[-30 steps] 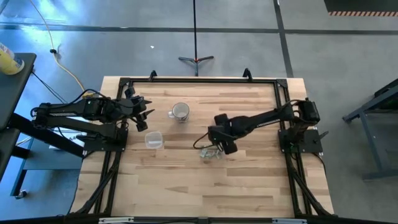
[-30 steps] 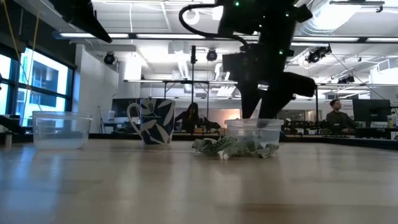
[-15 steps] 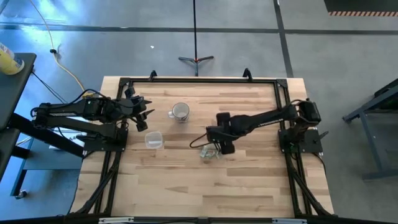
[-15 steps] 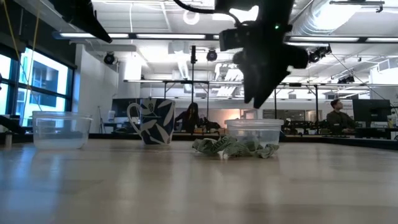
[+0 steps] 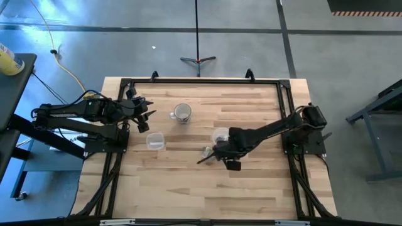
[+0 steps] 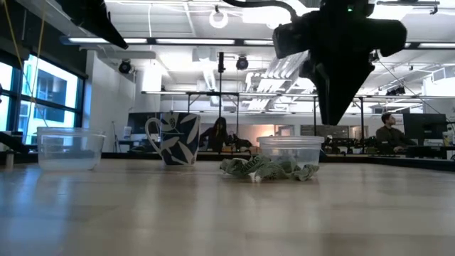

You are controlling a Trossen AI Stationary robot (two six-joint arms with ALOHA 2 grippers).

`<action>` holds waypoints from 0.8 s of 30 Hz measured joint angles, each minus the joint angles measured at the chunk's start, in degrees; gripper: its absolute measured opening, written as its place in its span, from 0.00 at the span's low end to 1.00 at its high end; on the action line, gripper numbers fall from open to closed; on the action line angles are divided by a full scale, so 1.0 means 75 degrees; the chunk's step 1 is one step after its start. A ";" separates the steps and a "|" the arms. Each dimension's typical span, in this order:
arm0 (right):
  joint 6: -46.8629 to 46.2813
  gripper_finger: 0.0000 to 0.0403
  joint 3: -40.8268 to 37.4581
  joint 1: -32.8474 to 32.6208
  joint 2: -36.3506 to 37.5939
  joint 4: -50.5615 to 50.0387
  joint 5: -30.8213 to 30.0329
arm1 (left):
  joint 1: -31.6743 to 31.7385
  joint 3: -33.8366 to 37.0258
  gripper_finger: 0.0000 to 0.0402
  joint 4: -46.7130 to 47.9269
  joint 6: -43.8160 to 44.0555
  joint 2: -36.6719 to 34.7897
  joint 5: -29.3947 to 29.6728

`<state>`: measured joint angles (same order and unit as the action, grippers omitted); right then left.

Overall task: Pick and place Stevia / Truvia into bins
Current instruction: Adjust the transparent container

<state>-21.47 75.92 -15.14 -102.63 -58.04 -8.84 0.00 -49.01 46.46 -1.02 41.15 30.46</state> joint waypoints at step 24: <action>0.0530 0.03 0.0003 0.1342 -0.0854 0.1311 -0.1099 | 0.0001 0.0000 0.50 -0.0001 0.0000 -0.0003 -0.0001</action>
<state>-17.50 75.94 -5.08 -109.03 -48.21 -17.08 0.01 -49.01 46.45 -1.02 41.12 30.45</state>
